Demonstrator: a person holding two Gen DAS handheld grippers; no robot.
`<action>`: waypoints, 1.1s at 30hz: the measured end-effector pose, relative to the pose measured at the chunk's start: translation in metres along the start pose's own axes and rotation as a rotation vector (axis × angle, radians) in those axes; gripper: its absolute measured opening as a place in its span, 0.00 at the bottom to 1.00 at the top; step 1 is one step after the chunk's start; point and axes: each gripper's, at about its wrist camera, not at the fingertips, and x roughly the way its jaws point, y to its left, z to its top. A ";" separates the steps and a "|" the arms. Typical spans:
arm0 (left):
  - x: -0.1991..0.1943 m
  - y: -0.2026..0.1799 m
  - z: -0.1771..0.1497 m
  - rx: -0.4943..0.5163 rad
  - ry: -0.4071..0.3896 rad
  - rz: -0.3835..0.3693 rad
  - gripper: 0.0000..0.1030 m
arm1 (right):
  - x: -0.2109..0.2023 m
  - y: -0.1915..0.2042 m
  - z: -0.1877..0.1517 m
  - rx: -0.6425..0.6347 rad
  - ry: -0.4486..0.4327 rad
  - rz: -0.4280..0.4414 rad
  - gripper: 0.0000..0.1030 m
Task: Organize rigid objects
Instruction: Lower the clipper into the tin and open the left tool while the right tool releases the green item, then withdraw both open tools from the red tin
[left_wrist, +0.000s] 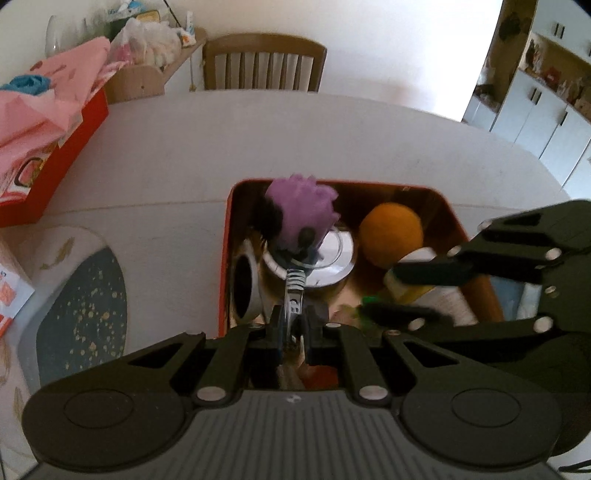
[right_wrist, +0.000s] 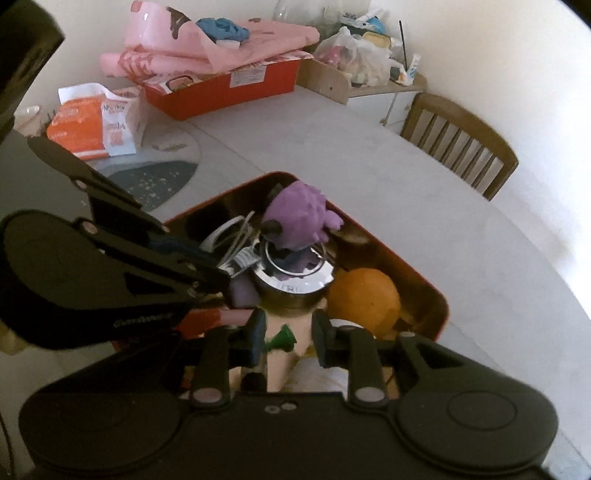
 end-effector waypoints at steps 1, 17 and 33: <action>0.002 0.001 -0.001 -0.001 0.004 0.002 0.10 | 0.000 -0.001 0.000 0.000 0.000 0.001 0.27; -0.024 -0.005 -0.006 -0.014 -0.031 -0.013 0.10 | -0.044 -0.027 -0.016 0.219 -0.053 0.051 0.39; -0.087 -0.026 -0.015 0.012 -0.138 -0.031 0.43 | -0.109 -0.026 -0.030 0.299 -0.154 0.053 0.62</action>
